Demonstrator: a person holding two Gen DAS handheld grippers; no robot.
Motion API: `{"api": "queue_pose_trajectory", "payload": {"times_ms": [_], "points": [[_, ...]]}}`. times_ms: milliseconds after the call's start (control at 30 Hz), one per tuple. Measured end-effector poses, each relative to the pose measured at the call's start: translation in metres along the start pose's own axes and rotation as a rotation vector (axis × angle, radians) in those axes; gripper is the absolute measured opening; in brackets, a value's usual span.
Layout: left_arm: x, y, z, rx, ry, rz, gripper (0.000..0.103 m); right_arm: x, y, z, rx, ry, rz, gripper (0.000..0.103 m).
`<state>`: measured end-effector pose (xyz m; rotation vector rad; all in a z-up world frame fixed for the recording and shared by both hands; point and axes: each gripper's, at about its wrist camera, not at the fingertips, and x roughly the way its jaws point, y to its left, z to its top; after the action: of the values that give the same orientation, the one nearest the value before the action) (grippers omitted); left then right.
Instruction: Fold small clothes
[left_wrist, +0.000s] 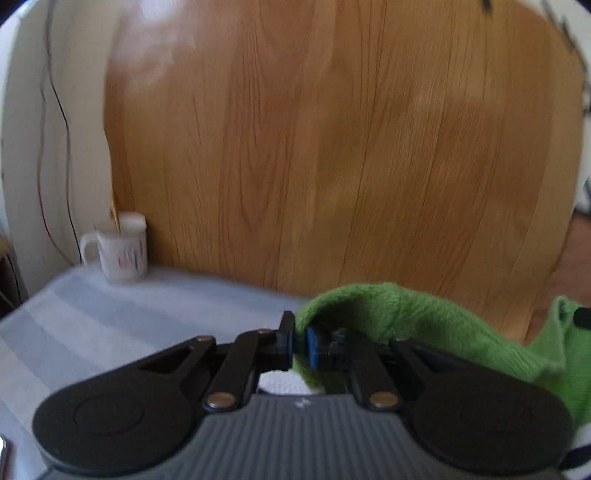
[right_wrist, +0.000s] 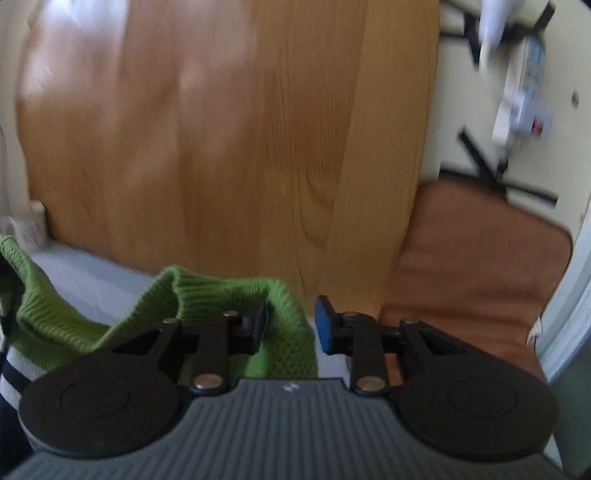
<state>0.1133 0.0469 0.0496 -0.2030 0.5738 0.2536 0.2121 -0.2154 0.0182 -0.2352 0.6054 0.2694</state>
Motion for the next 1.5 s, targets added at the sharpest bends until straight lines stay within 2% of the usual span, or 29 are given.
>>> {"api": "queue_pose_trajectory", "payload": {"times_ms": [33,67,167,267,333,400,533,600,733,800,967,1067,1100,1133,1167,1200,1233,1267,1300,1333,1400,1500], "points": [[0.018,0.005,-0.011,-0.023,0.100,-0.030,0.007,0.012,-0.008,-0.011,0.044,0.047,0.035,0.034],[0.022,0.010,-0.025,-0.048,0.128,-0.063,0.007,0.013,-0.018,-0.020,0.091,0.065,0.088,0.034],[0.001,0.013,-0.046,0.056,0.066,-0.021,0.011,-0.008,-0.039,-0.040,0.140,0.055,0.163,0.035],[-0.035,0.020,-0.058,0.100,0.044,-0.068,0.014,-0.046,-0.055,-0.060,0.145,0.016,0.200,0.042],[-0.060,0.024,-0.066,0.126,0.020,-0.108,0.022,-0.072,-0.061,-0.074,0.136,-0.017,0.207,0.046],[-0.082,0.025,-0.080,0.164,0.004,-0.141,0.035,-0.094,-0.065,-0.087,0.127,-0.041,0.207,0.048],[-0.114,0.032,-0.112,0.227,0.034,-0.182,0.037,-0.123,-0.072,-0.119,0.160,-0.027,0.208,0.048],[-0.122,0.040,-0.114,0.236,0.075,-0.228,0.042,-0.134,-0.074,-0.133,0.176,-0.010,0.201,0.048],[-0.141,0.054,-0.129,0.217,0.158,-0.303,0.053,-0.158,-0.071,-0.160,0.203,0.012,0.211,0.055],[-0.144,0.059,-0.136,0.196,0.198,-0.320,0.056,-0.165,-0.069,-0.171,0.221,0.012,0.215,0.065],[-0.145,0.069,-0.146,0.106,0.255,-0.322,0.061,-0.166,-0.064,-0.188,0.254,0.061,0.257,0.068],[-0.149,0.077,-0.152,0.079,0.265,-0.304,0.061,-0.167,-0.056,-0.197,0.231,0.078,0.268,0.077],[-0.150,0.079,-0.155,0.072,0.269,-0.301,0.061,-0.165,-0.052,-0.201,0.228,0.089,0.268,0.075],[-0.152,0.081,-0.157,0.071,0.269,-0.299,0.061,-0.161,-0.047,-0.205,0.219,0.112,0.275,0.068],[-0.154,0.082,-0.158,0.076,0.263,-0.295,0.061,-0.162,-0.041,-0.209,0.193,0.094,0.255,0.048],[-0.155,0.081,-0.159,0.083,0.263,-0.291,0.061,-0.165,-0.031,-0.209,0.141,0.078,0.222,0.020],[-0.156,0.080,-0.160,0.088,0.262,-0.285,0.061,-0.167,-0.025,-0.208,0.098,0.063,0.205,0.014],[-0.156,0.079,-0.160,0.092,0.262,-0.278,0.061,-0.168,-0.022,-0.205,0.082,0.057,0.198,0.009],[-0.156,0.078,-0.160,0.095,0.262,-0.272,0.061,-0.167,-0.026,-0.202,0.071,0.047,0.176,0.009],[-0.156,0.076,-0.160,0.096,0.263,-0.266,0.061,-0.169,-0.030,-0.198,0.037,0.022,0.119,0.009],[-0.156,0.075,-0.159,0.100,0.264,-0.262,0.061,-0.168,-0.052,-0.185,-0.051,-0.042,-0.073,0.009],[-0.156,0.077,-0.160,0.099,0.263,-0.264,0.061,-0.153,-0.128,-0.157,0.002,-0.057,-0.390,0.011]]}}
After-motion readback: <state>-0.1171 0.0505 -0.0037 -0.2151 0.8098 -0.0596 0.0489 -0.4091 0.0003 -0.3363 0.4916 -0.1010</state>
